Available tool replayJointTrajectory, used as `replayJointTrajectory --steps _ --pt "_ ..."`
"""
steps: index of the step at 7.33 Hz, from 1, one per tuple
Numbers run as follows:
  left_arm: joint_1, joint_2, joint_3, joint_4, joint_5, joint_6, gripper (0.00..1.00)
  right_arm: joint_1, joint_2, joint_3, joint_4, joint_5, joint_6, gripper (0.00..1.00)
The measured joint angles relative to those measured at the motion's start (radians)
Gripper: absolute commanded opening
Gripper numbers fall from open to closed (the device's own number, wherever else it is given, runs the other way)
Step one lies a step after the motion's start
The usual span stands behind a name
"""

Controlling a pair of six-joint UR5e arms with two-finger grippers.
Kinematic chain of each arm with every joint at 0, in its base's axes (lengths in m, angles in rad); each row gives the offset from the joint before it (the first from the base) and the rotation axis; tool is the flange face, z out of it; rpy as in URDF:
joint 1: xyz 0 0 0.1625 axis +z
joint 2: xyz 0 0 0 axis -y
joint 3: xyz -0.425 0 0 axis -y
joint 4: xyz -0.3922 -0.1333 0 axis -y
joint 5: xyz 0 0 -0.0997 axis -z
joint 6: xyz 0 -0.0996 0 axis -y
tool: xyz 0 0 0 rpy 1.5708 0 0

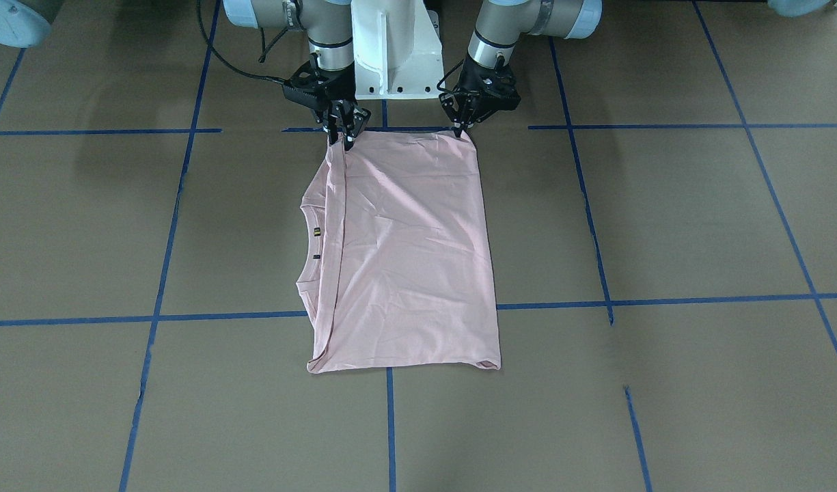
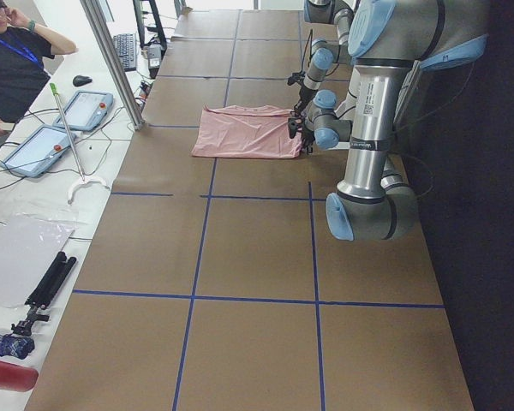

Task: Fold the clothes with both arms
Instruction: 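Lift the near edge with both grippers and fold it away from the robot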

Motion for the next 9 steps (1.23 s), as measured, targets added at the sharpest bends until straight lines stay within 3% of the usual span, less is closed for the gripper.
replayJointTrajectory --steps 3,5,8,9 --pt "-0.007 -0.021 -0.014 0.003 -0.001 0.005 0.0 0.014 -0.001 0.026 -0.001 -0.008 0.0 0.0" --pt "-0.026 -0.025 -0.092 0.02 -0.014 0.039 0.0 0.033 -0.006 0.148 -0.075 -0.004 -0.007 0.0" --pt "-0.059 -0.046 -0.393 0.297 -0.132 0.058 0.0 0.023 0.005 0.459 -0.379 0.016 -0.008 0.0" --pt "-0.08 -0.058 -0.475 0.373 -0.167 0.059 0.0 0.02 0.021 0.514 -0.442 0.028 -0.008 0.0"
